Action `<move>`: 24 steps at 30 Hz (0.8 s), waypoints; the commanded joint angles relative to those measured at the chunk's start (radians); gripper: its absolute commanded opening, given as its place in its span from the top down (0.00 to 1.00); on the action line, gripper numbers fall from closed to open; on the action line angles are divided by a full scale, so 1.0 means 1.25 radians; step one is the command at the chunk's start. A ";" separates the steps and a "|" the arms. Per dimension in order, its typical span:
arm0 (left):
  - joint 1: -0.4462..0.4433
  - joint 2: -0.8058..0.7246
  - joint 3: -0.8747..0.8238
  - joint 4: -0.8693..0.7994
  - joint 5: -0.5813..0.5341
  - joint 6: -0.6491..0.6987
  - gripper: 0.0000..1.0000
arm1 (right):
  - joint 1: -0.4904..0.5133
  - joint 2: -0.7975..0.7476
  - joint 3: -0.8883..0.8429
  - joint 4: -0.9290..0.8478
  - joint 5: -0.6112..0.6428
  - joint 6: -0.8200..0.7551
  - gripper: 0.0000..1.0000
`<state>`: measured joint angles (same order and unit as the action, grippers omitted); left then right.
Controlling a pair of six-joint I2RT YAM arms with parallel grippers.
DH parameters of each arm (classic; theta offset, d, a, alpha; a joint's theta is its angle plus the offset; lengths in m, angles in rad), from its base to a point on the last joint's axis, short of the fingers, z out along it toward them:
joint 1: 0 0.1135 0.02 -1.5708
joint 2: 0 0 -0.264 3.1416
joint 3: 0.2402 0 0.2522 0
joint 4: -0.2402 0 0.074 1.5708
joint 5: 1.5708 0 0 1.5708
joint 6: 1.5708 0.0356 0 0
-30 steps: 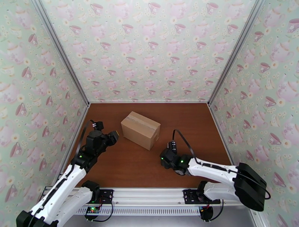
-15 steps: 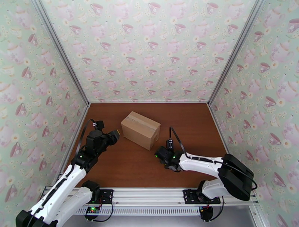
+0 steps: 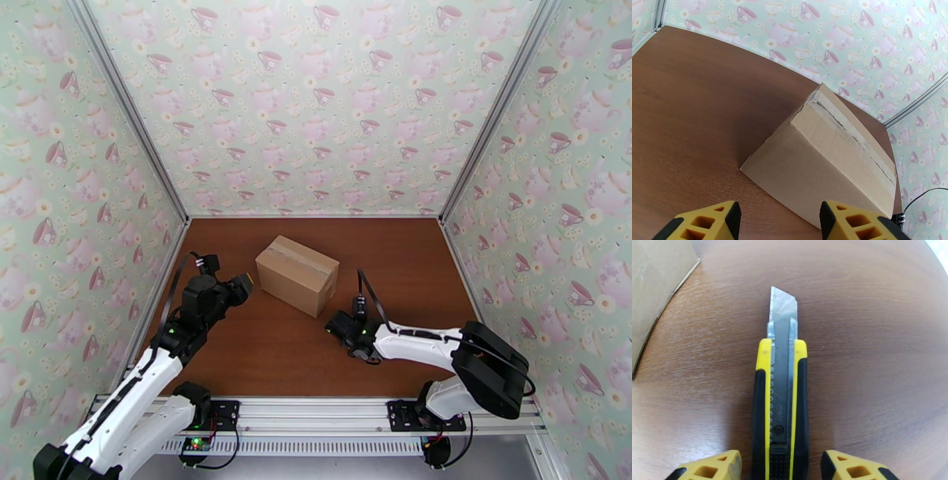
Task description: Unpack the express box
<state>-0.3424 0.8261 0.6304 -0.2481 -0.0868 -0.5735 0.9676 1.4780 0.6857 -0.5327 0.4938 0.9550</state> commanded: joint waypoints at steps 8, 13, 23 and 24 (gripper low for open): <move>-0.003 -0.016 0.022 -0.016 -0.019 0.007 0.41 | -0.023 0.004 -0.032 0.044 -0.041 0.010 0.51; -0.005 -0.023 0.034 -0.040 -0.034 0.017 0.42 | -0.046 -0.004 -0.060 0.087 -0.088 0.000 0.58; -0.007 -0.039 0.049 -0.074 -0.019 0.039 0.43 | -0.051 -0.068 -0.045 0.020 -0.060 -0.043 0.74; -0.006 -0.037 0.057 -0.080 -0.008 0.042 0.43 | -0.051 -0.089 -0.036 -0.005 -0.050 -0.050 0.75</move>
<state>-0.3443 0.7860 0.6487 -0.3183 -0.1154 -0.5495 0.9127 1.4288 0.6327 -0.4683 0.4110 0.9272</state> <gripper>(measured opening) 0.573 0.388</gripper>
